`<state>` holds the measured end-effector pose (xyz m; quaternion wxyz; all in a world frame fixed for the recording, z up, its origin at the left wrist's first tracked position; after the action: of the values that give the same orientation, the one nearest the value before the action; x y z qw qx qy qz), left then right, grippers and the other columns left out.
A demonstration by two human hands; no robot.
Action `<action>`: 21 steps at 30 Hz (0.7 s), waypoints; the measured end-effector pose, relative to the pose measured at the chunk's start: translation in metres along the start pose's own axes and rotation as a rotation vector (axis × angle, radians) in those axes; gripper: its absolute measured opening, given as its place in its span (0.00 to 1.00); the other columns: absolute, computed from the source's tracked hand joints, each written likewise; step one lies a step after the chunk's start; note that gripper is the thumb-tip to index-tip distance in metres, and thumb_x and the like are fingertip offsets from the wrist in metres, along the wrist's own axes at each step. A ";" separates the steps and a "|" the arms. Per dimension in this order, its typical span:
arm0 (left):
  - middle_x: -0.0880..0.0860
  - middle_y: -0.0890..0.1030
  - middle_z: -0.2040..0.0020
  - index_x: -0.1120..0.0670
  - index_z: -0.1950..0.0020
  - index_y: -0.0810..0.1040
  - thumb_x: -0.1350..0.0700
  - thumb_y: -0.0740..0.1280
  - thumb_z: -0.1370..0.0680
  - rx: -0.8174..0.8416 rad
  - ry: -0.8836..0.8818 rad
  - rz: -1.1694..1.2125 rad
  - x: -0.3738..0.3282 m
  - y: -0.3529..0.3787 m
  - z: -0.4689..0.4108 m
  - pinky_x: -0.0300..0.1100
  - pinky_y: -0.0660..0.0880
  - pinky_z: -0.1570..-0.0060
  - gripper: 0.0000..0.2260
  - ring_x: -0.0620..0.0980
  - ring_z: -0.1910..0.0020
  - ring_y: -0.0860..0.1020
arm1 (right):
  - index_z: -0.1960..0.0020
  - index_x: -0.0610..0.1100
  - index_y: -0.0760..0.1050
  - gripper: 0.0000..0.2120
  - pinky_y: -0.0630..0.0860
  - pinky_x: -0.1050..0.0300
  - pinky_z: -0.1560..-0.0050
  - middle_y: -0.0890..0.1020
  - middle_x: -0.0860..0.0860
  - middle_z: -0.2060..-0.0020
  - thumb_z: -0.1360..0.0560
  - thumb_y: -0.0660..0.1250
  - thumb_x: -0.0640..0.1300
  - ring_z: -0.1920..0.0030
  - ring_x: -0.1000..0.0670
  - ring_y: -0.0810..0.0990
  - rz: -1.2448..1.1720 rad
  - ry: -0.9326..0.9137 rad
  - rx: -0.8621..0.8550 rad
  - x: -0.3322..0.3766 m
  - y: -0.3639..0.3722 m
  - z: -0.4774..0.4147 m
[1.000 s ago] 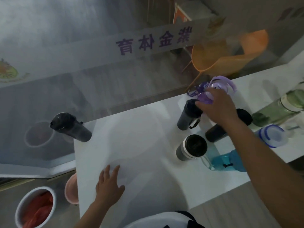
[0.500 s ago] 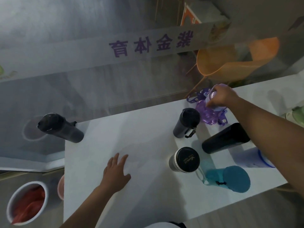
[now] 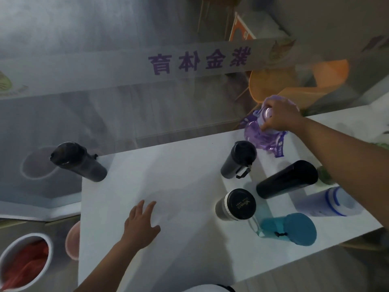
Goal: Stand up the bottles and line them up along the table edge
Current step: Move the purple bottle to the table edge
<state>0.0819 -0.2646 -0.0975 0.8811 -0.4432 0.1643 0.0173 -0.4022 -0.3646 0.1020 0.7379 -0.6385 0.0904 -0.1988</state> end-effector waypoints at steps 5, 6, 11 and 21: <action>0.54 0.59 0.22 0.47 0.23 0.59 0.46 0.70 0.26 -0.134 -0.100 0.205 0.023 -0.027 0.005 0.54 0.62 0.29 0.35 0.57 0.24 0.59 | 0.48 0.52 0.71 0.29 0.69 0.55 0.55 0.76 0.50 0.51 0.45 0.78 0.54 0.51 0.46 0.74 0.050 -0.191 0.007 0.062 -0.017 0.005; 0.55 0.62 0.24 0.49 0.24 0.61 0.46 0.71 0.27 -0.185 -0.144 0.283 0.034 -0.036 0.006 0.55 0.63 0.30 0.35 0.58 0.26 0.63 | 0.47 0.51 0.71 0.29 0.68 0.56 0.54 0.76 0.50 0.50 0.45 0.78 0.54 0.50 0.46 0.74 0.070 -0.219 0.008 0.076 -0.017 0.006; 0.57 0.68 0.27 0.52 0.26 0.64 0.46 0.74 0.28 -0.314 -0.318 0.473 0.093 -0.063 0.012 0.59 0.66 0.32 0.35 0.61 0.30 0.68 | 0.45 0.53 0.69 0.33 0.72 0.55 0.51 0.75 0.53 0.49 0.47 0.69 0.64 0.49 0.48 0.75 0.120 -0.345 0.042 0.144 0.006 0.018; 0.53 0.47 0.20 0.46 0.22 0.52 0.41 0.67 0.26 -0.130 -0.161 0.106 0.114 -0.009 0.033 0.55 0.56 0.26 0.38 0.58 0.22 0.48 | 0.31 0.50 0.65 0.39 0.66 0.46 0.35 0.68 0.45 0.34 0.38 0.76 0.52 0.33 0.41 0.65 0.059 -0.504 0.177 0.307 0.071 0.066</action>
<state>0.2006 -0.2571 -0.1070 0.8586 -0.4874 0.1146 0.1099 -0.0868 -0.4231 0.0807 0.7955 -0.5981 -0.0956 -0.0190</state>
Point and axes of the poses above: each hand's wrist, its own z-axis away from the middle knuckle, its own y-axis out of the palm, x = y × z, the point moved 7 cm from there along -z, towards the middle knuckle
